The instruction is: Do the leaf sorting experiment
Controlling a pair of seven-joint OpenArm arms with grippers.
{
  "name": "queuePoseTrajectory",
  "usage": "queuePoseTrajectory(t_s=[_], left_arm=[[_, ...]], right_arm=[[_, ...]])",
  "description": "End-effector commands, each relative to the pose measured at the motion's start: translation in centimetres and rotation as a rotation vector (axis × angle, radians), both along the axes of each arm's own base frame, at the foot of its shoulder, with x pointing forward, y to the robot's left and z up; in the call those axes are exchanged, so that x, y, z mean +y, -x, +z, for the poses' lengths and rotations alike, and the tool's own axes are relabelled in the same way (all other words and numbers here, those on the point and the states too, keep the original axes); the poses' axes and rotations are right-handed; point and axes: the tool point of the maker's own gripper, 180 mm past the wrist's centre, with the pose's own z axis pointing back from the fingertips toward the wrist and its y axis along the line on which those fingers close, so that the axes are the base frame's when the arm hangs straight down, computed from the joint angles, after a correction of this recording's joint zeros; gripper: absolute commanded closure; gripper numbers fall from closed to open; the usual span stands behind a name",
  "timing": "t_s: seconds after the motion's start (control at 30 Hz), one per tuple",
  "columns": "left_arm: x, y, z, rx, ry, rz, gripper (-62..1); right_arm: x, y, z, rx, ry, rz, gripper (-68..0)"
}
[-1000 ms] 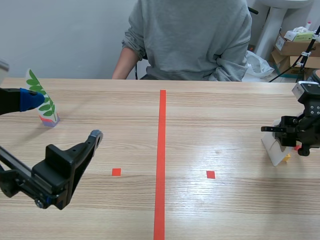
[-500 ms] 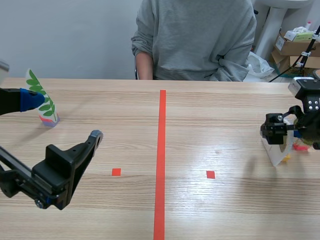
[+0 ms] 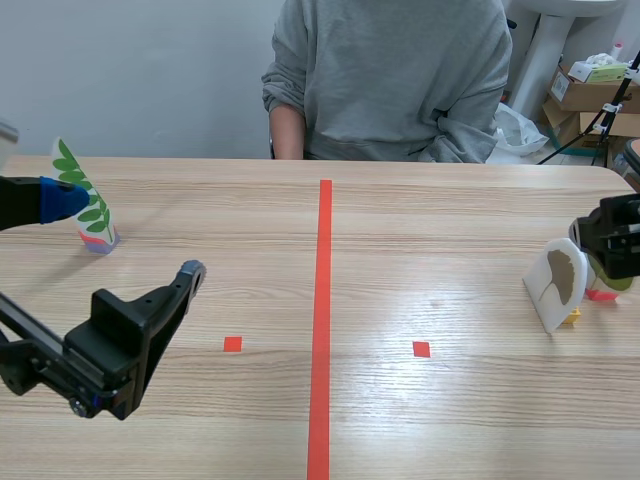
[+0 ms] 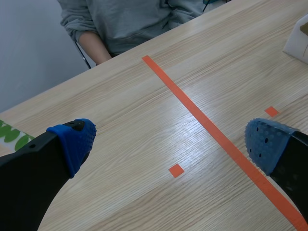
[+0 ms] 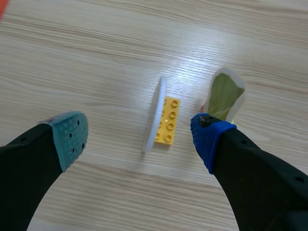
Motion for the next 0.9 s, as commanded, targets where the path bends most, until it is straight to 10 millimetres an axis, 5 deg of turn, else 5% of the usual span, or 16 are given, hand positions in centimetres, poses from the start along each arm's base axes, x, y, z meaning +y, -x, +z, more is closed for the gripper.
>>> queuePoseTrajectory(t_s=[0.0, 0.2, 0.5, 0.87], left_arm=[[-0.2, -0.1, 0.6, -0.020, 0.022, -0.003, -62.3], [-0.2, -0.1, 0.6, -0.020, 0.021, -0.003, -62.3], [-0.2, -0.2, 0.6, -0.036, -0.014, -0.008, -62.3], [-0.2, -0.3, 0.7, -0.037, -0.017, -0.010, -62.3]], right_arm=[[0.0, 0.5, 1.6, -0.029, 0.007, 0.010, -44.1], [2.8, 4.3, 3.4, -0.028, 0.073, 0.096, -44.1], [7.4, 8.9, 3.4, 0.020, 0.055, 0.251, -44.1], [9.8, 9.2, 4.8, -0.059, -0.008, 0.359, -44.1]])
